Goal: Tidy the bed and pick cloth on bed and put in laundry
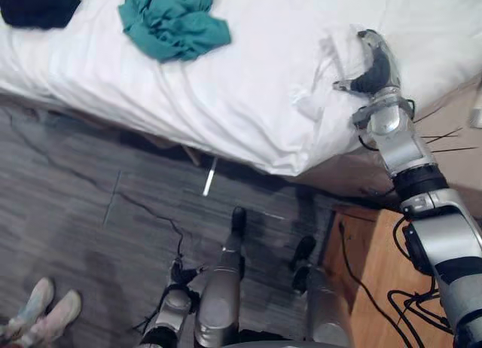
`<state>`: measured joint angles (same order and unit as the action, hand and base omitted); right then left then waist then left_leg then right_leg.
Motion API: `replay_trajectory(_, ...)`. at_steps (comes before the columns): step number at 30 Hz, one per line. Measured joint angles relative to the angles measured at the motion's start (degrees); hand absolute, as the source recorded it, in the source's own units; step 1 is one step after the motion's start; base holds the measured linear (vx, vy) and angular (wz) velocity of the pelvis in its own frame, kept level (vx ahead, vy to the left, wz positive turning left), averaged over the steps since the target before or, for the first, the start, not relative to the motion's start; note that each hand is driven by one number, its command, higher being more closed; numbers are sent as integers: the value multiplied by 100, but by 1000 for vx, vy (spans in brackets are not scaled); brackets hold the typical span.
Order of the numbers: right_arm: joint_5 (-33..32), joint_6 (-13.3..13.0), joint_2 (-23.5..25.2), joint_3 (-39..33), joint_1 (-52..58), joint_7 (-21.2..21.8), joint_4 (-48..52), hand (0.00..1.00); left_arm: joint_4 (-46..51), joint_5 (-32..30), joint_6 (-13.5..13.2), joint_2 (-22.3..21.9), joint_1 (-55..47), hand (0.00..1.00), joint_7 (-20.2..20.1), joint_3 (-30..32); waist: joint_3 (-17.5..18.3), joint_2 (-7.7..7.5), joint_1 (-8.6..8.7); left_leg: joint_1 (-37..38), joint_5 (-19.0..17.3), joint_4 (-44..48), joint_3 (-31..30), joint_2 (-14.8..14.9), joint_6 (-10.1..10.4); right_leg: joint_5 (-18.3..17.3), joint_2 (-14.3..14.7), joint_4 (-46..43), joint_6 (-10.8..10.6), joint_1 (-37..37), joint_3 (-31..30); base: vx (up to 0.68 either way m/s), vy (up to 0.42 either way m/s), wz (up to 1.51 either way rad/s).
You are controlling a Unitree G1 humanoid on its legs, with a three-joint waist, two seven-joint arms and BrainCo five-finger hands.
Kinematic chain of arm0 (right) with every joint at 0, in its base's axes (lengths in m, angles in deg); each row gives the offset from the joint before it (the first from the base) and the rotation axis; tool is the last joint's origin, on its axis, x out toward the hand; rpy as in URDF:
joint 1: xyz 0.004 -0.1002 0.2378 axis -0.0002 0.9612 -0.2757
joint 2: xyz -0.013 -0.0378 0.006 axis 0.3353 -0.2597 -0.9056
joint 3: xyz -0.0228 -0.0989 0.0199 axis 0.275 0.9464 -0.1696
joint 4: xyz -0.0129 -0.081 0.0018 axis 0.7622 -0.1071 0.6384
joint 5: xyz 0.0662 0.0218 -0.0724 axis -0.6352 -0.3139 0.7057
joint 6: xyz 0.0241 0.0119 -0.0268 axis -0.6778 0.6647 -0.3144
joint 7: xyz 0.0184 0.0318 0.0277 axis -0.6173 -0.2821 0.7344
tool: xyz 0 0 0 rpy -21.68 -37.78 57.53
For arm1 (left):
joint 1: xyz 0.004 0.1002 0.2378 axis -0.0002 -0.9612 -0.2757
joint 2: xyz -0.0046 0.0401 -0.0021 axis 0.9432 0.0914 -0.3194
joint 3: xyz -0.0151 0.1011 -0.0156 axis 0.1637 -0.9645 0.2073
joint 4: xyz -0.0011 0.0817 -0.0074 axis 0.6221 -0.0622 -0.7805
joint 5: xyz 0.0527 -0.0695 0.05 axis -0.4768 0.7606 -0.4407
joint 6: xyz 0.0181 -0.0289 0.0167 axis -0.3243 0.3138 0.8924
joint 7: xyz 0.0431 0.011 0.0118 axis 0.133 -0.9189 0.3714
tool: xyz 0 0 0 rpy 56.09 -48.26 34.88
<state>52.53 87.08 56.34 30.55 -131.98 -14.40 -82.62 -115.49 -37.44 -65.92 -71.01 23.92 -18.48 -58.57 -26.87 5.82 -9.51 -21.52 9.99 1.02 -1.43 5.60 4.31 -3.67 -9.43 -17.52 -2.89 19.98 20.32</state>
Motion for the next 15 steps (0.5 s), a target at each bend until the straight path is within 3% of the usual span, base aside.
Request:
replay_trajectory(2, 29, -58, -218, -25, -226, -12, -345, 100, -140, 96, 1, -14, 186, 0, 8, -148, -45, 93, -50, -105, -3, 107, -6, -59, -3, -62, -90, -187, -11, 134, -31, -94, 26, 5)
replay_trajectory(6, 26, -66, -233, -299, -292, -13, -667, 100, -149, 129, -5, 1, 306, 0, 8, -249, -49, 100, -63, -129, -8, 138, 1, -59, -15, -101, -100, -251, 5, 190, -91, -95, -4, -2)
replay_trajectory(12, -4, 80, 95, -1014, 565, -145, 102, 100, -125, 219, 8, -1, 259, 0, 9, -181, -95, 22, 67, 442, 106, -230, 187, -46, -83, -51, -78, -100, -81, -185, -248, 1, -20, -10)
replay_trajectory(13, -18, 87, 233, -1154, 855, -195, 364, 0, -89, 218, 17, 10, 205, 0, 4, -154, -109, -9, 143, 623, 126, -332, 230, -42, -74, -34, -71, -26, -107, -321, -279, 98, -33, -25)
replay_trajectory(15, -49, 88, 631, -1600, 1693, -231, 1061, 0, 150, 207, 28, 42, 13, 0, -8, -125, -161, -139, 304, 1036, 127, -515, 365, -49, -74, 1, -59, 119, -162, -649, -377, 113, -35, -28)
